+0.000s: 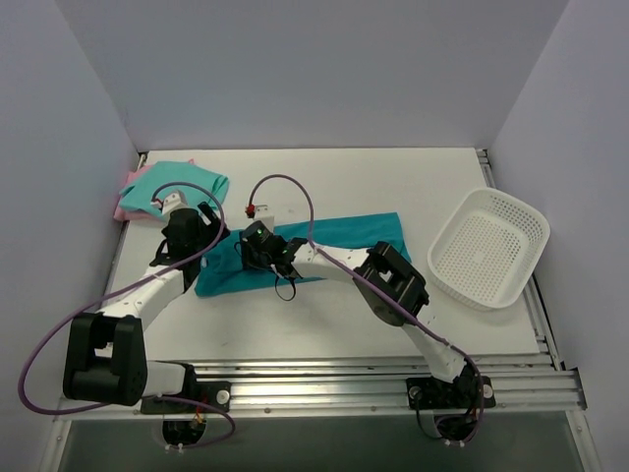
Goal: Fold and stack the t-shirts
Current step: Fold the tshirt
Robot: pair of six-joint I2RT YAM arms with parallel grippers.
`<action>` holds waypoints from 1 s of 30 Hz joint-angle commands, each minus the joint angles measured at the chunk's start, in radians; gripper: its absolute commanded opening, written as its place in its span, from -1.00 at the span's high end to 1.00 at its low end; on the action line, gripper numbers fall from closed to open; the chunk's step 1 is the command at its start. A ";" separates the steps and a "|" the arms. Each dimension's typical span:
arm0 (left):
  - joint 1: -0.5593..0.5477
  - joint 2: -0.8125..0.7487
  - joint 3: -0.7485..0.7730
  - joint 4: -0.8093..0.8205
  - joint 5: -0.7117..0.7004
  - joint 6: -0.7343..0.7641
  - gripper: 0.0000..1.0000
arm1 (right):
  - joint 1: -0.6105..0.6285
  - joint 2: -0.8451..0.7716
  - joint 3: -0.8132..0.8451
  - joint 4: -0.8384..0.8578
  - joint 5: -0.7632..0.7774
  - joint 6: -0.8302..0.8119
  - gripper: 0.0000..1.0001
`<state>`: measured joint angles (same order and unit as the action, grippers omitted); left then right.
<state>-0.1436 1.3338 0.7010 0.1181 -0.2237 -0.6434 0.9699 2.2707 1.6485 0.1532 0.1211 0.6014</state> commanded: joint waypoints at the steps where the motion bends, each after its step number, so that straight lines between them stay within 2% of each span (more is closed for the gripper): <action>1: -0.004 -0.001 -0.008 0.061 -0.002 0.004 -0.74 | 0.003 -0.065 0.004 -0.004 0.000 0.000 0.24; 7: -0.004 0.007 -0.011 0.071 -0.005 0.005 -0.74 | 0.010 -0.145 -0.009 -0.007 -0.012 0.005 0.23; 11: -0.004 0.011 -0.008 0.075 -0.003 0.005 -0.74 | 0.010 -0.142 0.007 -0.012 -0.009 -0.005 0.22; 21: -0.004 0.022 -0.006 0.081 -0.006 0.014 -0.74 | -0.022 -0.005 0.082 0.002 -0.060 -0.003 0.24; 30: -0.004 0.039 -0.008 0.097 -0.005 0.021 -0.74 | -0.074 0.055 0.131 0.002 -0.080 -0.018 0.24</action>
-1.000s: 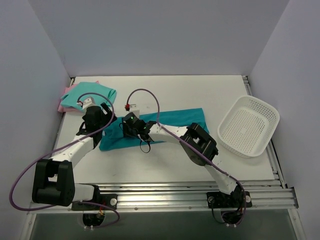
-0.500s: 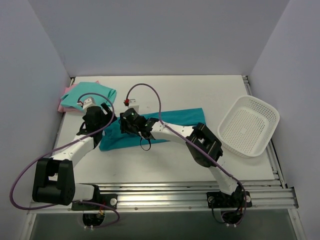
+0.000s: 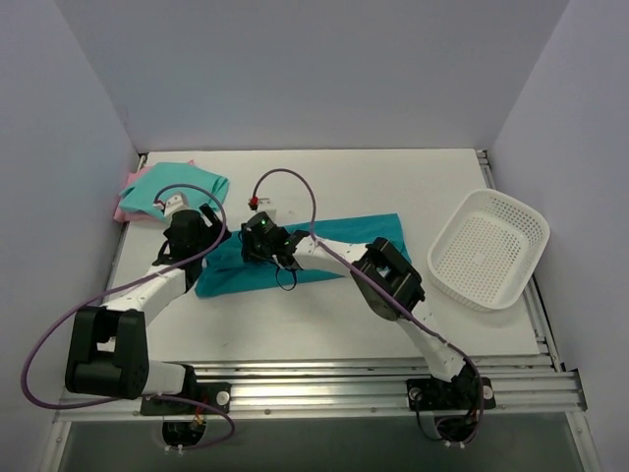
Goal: Fold and stack the t-shirts
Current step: Fold the tshirt
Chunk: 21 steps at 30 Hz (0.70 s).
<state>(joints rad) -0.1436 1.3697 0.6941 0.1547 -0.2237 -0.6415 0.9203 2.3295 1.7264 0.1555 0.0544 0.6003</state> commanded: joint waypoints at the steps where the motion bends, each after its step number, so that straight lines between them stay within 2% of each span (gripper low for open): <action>1: -0.004 0.003 -0.001 0.062 -0.006 0.019 -0.74 | -0.031 -0.005 0.053 0.001 -0.013 -0.019 0.24; 21: -0.004 0.045 0.010 0.085 0.001 0.019 -0.74 | -0.078 -0.032 0.019 0.024 -0.044 -0.008 0.24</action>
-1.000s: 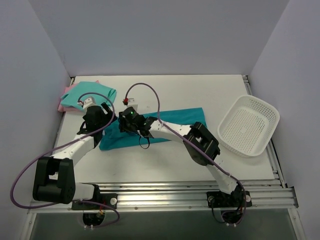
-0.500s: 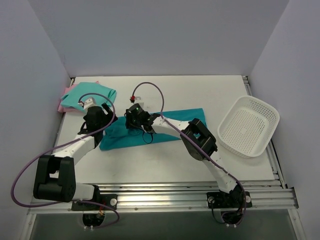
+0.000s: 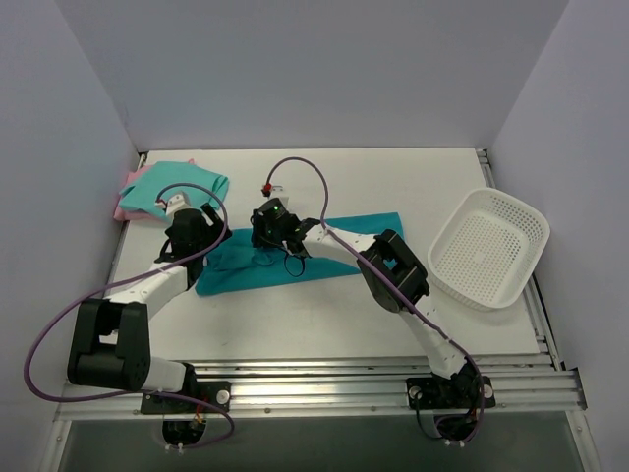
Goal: Fold and stack the t-shirts
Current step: Fold the tshirt
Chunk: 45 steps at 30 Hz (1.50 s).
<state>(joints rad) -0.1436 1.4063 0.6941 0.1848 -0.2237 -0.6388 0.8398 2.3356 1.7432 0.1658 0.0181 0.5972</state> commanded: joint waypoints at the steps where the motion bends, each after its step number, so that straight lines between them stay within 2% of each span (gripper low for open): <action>1: -0.004 0.010 0.012 0.054 0.003 0.016 -0.74 | 0.004 -0.042 -0.005 0.015 -0.007 -0.005 0.24; 15: -0.004 0.011 0.012 0.056 0.010 0.013 -0.74 | 0.030 -0.116 -0.103 0.023 -0.003 0.016 0.25; 37: -0.004 0.000 -0.002 0.061 0.012 0.010 -0.73 | 0.074 -0.159 -0.148 0.012 0.026 0.023 0.26; 45: -0.004 -0.001 -0.004 0.059 0.011 0.010 -0.73 | 0.076 -0.171 -0.177 0.023 0.022 0.021 0.34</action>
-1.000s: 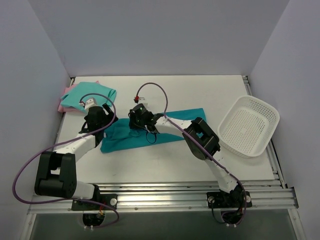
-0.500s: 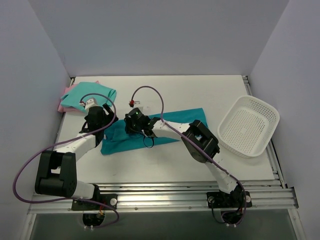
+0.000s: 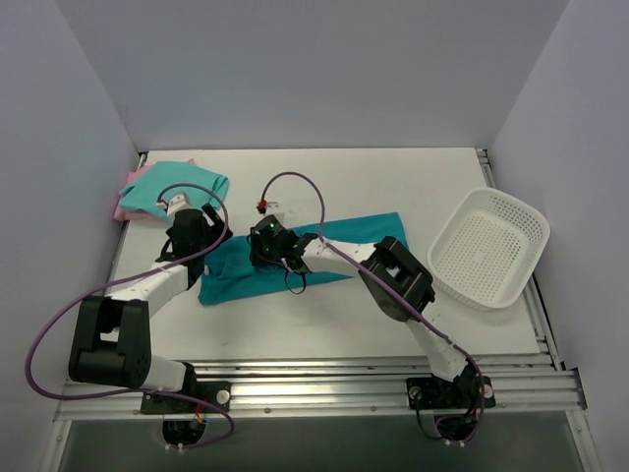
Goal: Fold and stack the t-shirts
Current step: Fold the tshirt
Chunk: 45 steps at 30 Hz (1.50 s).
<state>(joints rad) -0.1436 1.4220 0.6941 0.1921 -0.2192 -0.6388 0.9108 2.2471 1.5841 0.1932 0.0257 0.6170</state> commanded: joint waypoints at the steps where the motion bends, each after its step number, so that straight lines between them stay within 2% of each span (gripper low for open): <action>1: -0.004 -0.017 -0.005 0.052 0.006 0.010 -0.73 | 0.005 -0.083 -0.021 -0.003 0.013 0.001 0.34; 4: -0.004 -0.017 -0.005 0.052 0.006 0.010 -0.73 | 0.005 -0.084 -0.029 0.003 0.005 0.003 0.43; 12: -0.004 -0.023 -0.008 0.049 0.004 0.008 -0.73 | 0.005 -0.092 -0.039 0.009 -0.001 -0.002 0.99; 20: -0.004 -0.021 -0.007 0.052 0.006 0.007 -0.73 | 0.005 -0.109 -0.061 0.017 -0.004 0.000 1.00; 29: -0.004 -0.023 -0.013 0.053 0.003 0.005 -0.73 | 0.026 -0.243 -0.140 0.023 0.017 0.003 1.00; 38: -0.004 -0.043 -0.015 0.040 -0.005 0.008 -0.73 | 0.086 -0.435 -0.384 0.058 0.069 0.044 1.00; 45: -0.005 -0.066 -0.024 0.032 0.003 0.008 -0.73 | 0.172 -0.449 -0.576 0.112 0.109 0.105 1.00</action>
<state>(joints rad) -0.1436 1.3914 0.6754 0.1921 -0.2199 -0.6392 1.0489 1.8103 1.0672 0.2813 0.0929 0.6819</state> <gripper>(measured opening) 0.866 0.005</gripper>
